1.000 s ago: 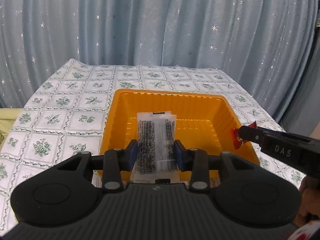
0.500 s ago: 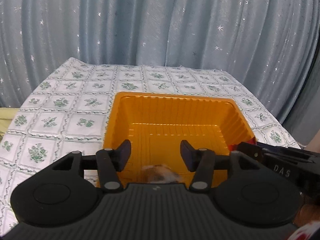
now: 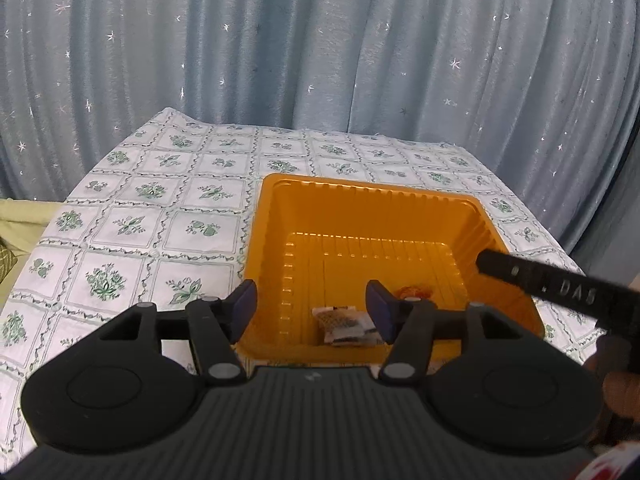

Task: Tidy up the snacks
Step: 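Open the right tool to drop the red candy into the tray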

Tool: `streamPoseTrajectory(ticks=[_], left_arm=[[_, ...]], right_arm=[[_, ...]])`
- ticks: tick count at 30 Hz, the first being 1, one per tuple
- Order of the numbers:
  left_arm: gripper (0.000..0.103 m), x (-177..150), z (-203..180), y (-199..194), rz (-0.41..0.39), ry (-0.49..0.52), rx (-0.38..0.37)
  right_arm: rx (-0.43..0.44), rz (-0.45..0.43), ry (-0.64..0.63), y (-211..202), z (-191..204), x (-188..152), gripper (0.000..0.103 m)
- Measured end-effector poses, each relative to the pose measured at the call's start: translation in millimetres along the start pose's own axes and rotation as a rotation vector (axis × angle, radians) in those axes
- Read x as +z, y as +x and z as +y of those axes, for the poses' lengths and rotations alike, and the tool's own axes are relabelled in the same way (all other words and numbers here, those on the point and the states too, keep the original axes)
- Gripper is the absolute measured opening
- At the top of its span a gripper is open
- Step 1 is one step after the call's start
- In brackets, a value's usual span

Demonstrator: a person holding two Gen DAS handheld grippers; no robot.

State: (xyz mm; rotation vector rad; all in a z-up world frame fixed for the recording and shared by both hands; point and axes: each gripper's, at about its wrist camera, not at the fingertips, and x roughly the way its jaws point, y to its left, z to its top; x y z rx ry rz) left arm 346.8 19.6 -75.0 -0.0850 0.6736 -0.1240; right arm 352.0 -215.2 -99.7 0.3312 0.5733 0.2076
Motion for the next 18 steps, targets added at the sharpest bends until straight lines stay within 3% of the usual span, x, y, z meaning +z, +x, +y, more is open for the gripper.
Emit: streamPoseTrajectory(ticks=[11,18], left_arm=[[0.063,-20,-5,-51,0.006,-0.006,0.011],[0.071,-35,-11,-101,-0.011,-0.001,0.013]], right_arm=[[-0.042,-0.063,-0.025,-57,5,2,0.07],[-0.077,-0.026,-0.046,-113,18,-15,0.07]])
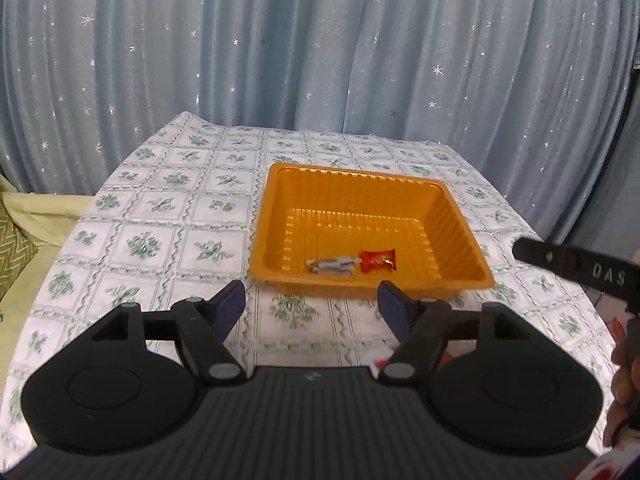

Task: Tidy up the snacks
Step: 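Open the right tool to drop the red candy into the tray, then move both open tools back toward the remaining snacks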

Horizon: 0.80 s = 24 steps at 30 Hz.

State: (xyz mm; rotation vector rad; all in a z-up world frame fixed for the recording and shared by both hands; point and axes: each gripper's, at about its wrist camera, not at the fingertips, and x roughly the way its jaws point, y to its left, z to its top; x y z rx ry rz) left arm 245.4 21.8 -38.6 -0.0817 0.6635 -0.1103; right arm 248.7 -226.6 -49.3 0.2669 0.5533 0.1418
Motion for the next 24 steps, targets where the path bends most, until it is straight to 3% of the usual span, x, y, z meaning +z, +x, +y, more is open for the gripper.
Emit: streamPoseTrajectory(ticks=[13,24], left_arm=[[0.083,-56,-2,-92,0.015,-0.024,0.037],[0.084,-90,-7,-139,0.035,0.012,0.055]], right_arm=[[-0.066,0.087,0.011,-98,7,-42,0.07],[-0.068,0.15,-0.015,-151,23,-77,0.07]])
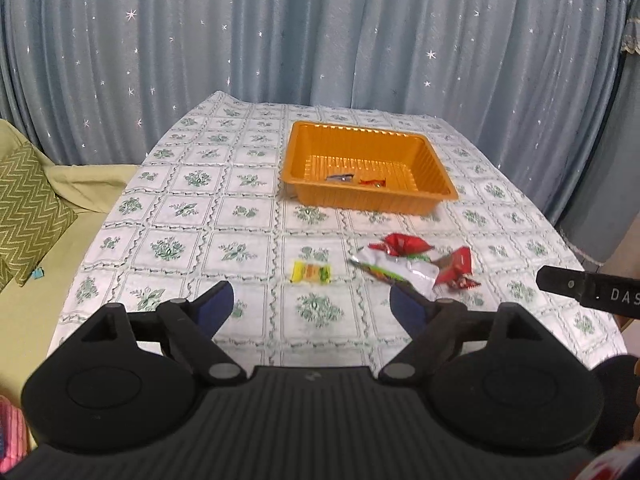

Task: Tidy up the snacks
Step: 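Move both open tools back toward the remaining snacks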

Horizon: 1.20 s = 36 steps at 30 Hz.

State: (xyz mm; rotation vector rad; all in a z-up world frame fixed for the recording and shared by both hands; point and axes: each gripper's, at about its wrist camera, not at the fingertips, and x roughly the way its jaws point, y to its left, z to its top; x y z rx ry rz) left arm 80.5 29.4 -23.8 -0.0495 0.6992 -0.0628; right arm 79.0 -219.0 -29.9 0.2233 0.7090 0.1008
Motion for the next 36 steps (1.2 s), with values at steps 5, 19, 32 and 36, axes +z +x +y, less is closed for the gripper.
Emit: streamPoseTrajectory(ticks=[5,19,32,36], left_arm=[[0.084,-6,-1,-7,0.01,0.002,-0.004],[0.084,-6,-7,-7,0.012,0.008,-0.008],[0.084,-14,-2,23,0.048,0.012,-0.009],[0.083,-16,1,41,0.062,0.017,-0.007]], right_arm=[[-0.002,0.021,-0.003,-7,3,-6,0.07],[-0.005,0.03,-0.011,-10,4,-7,0.07],[-0.004,0.038,0.013,14,-3,-21,0.07],[0.0,0.044,0.014,27,-4,-25,0.07]])
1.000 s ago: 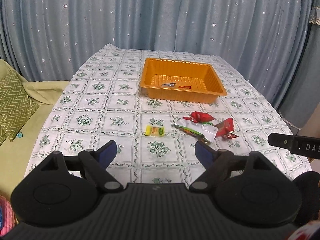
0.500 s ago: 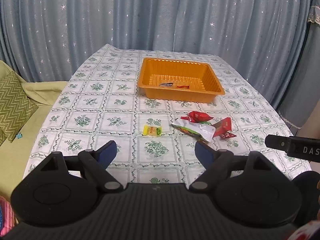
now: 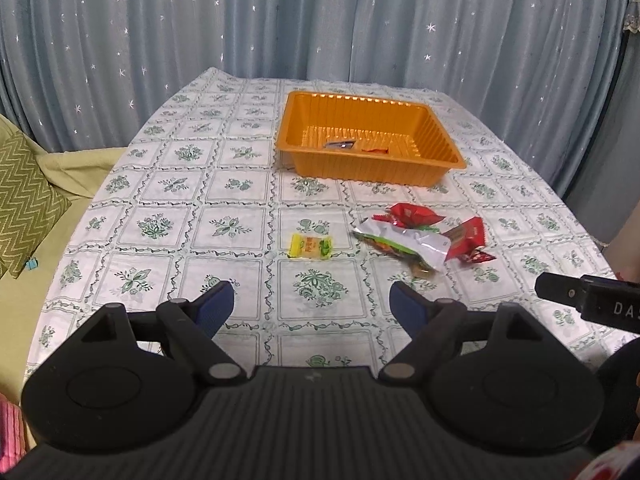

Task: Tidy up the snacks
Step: 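Move both open tools back toward the remaining snacks, then lower the left tool onto the yellow candy and close it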

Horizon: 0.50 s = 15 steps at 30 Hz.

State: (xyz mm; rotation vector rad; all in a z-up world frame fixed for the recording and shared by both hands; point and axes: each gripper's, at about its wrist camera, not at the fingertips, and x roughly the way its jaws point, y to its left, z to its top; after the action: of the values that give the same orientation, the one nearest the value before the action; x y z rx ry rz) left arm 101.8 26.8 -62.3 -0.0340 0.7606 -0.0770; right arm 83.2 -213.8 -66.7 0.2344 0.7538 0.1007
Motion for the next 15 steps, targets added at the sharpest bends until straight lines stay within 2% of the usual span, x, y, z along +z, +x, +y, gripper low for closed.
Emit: streamPoseTrajectory(ticks=[7,15], left_arm=[[0.079,3,5,40,0.032,0.022,0.001],[0.074,12,6,92,0.059,0.083,-0.033]], right_arm=[[0.002,0.026,0.009,30,-3,-3,0.07],[0.019,0.048,-0.003,67,-2,-4,0.069]])
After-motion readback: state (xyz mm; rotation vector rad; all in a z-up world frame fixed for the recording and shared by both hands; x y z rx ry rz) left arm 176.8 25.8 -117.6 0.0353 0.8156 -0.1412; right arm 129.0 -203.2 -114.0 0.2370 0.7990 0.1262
